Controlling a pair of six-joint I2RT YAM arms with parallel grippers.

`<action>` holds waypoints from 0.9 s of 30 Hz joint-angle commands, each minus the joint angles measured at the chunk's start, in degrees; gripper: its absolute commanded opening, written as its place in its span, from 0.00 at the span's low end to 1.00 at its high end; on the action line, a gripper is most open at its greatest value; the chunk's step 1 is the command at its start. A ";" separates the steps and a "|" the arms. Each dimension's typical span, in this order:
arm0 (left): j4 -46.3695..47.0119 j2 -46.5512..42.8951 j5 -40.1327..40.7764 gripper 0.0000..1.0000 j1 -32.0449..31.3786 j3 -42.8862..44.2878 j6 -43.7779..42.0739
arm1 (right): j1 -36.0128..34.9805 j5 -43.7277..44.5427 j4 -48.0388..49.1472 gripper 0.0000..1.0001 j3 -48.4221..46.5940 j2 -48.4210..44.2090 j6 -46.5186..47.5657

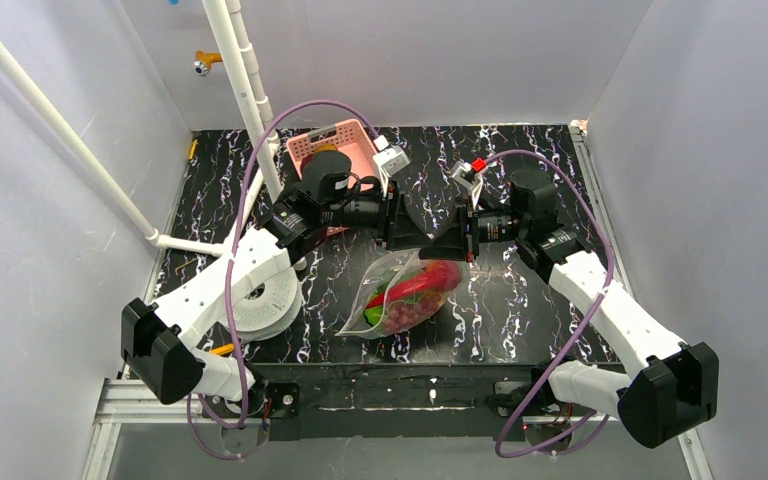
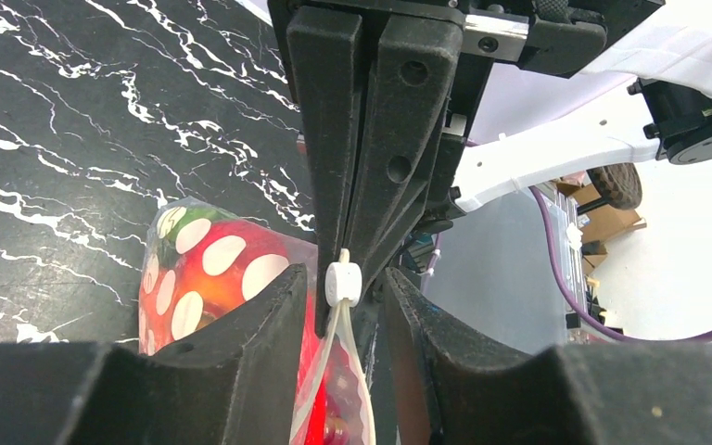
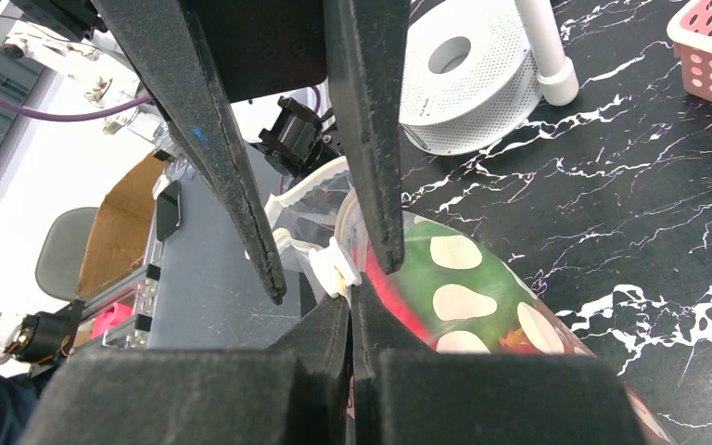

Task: Place the food in the zip-top bag and seal the zipper
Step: Zip the zipper food storage bag at the center of the board.

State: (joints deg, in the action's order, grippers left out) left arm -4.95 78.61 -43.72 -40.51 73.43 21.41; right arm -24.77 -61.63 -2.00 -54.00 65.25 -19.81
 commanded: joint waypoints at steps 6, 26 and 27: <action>-0.61 -1.58 -1.47 0.22 -0.63 0.13 -1.56 | -0.19 -0.48 2.70 0.01 -1.22 -1.31 -0.93; -10.93 -5.54 7.24 0.00 -0.71 -1.04 -9.71 | 2.92 19.40 10.12 0.01 6.87 -8.79 -13.35; -11.59 -5.94 7.72 0.00 -0.66 -1.26 -10.17 | 3.82 20.87 10.12 0.01 7.31 -9.16 -14.24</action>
State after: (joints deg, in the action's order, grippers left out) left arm -11.27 76.69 -38.13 -41.50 73.32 14.79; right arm -24.25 -49.34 3.14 -48.14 58.52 -28.91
